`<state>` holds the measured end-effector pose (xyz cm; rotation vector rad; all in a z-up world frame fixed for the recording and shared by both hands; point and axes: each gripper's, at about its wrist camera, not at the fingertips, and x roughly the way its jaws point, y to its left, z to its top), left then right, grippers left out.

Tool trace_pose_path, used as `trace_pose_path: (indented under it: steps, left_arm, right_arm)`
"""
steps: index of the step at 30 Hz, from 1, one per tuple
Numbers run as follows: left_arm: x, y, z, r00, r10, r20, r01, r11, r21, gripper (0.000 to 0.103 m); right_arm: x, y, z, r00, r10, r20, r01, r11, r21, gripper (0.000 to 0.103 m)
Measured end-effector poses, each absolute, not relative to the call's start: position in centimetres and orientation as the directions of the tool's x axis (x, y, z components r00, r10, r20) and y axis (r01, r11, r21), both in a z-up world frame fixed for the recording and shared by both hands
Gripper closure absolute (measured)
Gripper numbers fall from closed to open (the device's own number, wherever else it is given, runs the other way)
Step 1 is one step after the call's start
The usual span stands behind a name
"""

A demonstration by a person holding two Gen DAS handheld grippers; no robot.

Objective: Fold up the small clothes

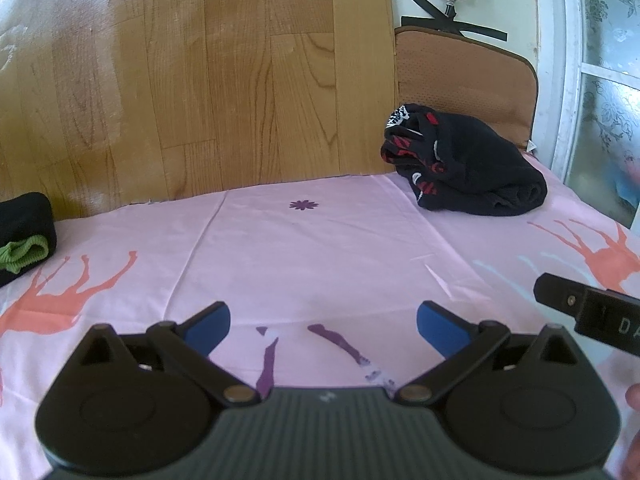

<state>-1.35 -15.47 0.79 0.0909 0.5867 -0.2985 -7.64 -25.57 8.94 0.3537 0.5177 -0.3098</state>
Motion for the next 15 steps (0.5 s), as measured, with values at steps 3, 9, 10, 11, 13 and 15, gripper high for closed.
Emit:
trace_pose_path:
  steps: [3,9,10,11,13,15]
  left_arm:
    - [-1.35,-15.5,0.78,0.791,-0.251,-0.557,0.303,0.953,0.001,0.0]
    - [-1.33,-15.62,0.82,0.791,-0.25,-0.558,0.303,0.953,0.002,0.0]
    - [-1.32,-15.63,0.82,0.791,-0.25,-0.558,0.303,0.953,0.003,0.0]
    - [-1.35,-15.68,0.83,0.791,-0.25,-0.558,0.303,0.953,0.003,0.0]
    - [-1.35,-15.75,0.84,0.79,-0.251,-0.559,0.305,0.952,0.003,0.0]
    - [-1.34,-15.76,0.84,0.791,-0.251,-0.558,0.305,0.952,0.004,0.0]
  right_arm:
    - [-7.65,-25.58,8.94,0.825,-0.197,-0.529,0.373,0.894,0.249,0.01]
    - [-7.64,-25.64,8.93,0.826,-0.196,-0.529,0.371,0.894,0.249,0.01]
    - [-7.64,-25.64,8.92,0.826,-0.196,-0.529,0.371,0.894,0.249,0.01]
    - [-7.64,-25.64,8.91,0.826,-0.196,-0.529,0.371,0.894,0.249,0.01]
    - [-7.64,-25.63,8.9,0.826,-0.195,-0.529,0.371,0.894,0.249,0.01]
    - [-7.64,-25.64,8.89,0.826,-0.195,-0.528,0.371,0.895,0.249,0.01]
